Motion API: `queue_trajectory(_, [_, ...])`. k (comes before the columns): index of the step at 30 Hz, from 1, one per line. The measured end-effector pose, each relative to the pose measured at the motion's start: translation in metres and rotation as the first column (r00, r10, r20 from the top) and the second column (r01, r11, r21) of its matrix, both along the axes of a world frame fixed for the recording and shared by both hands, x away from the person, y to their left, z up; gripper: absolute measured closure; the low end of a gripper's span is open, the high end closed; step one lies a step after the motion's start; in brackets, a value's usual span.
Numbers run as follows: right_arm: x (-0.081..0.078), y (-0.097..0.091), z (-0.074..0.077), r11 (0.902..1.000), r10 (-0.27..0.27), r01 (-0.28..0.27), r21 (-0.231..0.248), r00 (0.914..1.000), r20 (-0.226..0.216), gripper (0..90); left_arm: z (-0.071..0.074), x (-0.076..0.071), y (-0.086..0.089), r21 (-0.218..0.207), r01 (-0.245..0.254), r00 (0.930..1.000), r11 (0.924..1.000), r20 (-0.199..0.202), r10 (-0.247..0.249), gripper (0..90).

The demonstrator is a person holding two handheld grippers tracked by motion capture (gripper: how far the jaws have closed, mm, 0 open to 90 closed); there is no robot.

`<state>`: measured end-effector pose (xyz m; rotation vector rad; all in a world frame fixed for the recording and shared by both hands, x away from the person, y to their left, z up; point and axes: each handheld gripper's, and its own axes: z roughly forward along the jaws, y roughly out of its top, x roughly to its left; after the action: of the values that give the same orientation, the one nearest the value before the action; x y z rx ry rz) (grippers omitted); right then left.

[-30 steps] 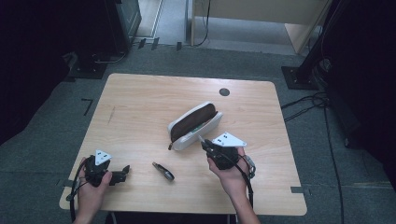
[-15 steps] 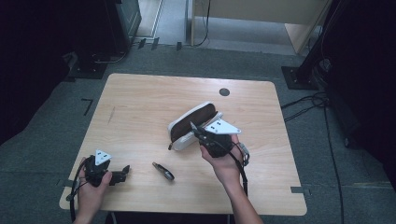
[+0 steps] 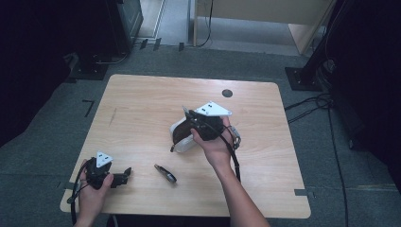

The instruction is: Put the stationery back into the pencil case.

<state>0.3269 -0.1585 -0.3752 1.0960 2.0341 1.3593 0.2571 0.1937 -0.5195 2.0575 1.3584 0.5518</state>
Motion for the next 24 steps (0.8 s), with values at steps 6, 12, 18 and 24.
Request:
queue_trajectory(6, [0.012,0.006,0.005,0.9999,0.006,-0.006,0.013,0.9999,0.011,81.2,0.0,0.0,0.0,0.0,0.0,1.0,1.0,0.0,0.0,0.0])
queue_trajectory(12, [0.031,0.017,0.004,0.9996,0.017,-0.017,0.024,0.9998,0.015,81.2,0.0,0.0,0.0,0.0,0.0,1.0,1.0,-0.001,0.0,0.0])
queue_trajectory(18, [0.044,0.025,-0.003,0.9997,0.016,-0.017,0.015,0.9995,0.026,81.1,0.0,0.0,0.0,0.0,0.0,1.0,1.0,-0.001,0.0,0.0])
queue_trajectory(24, [0.048,0.021,-0.005,0.9998,0.01,-0.011,0.018,0.9994,0.033,81.1,0.0,0.0,0.0,-0.001,-0.001,1.0,1.0,0.0,0.001,0.0])
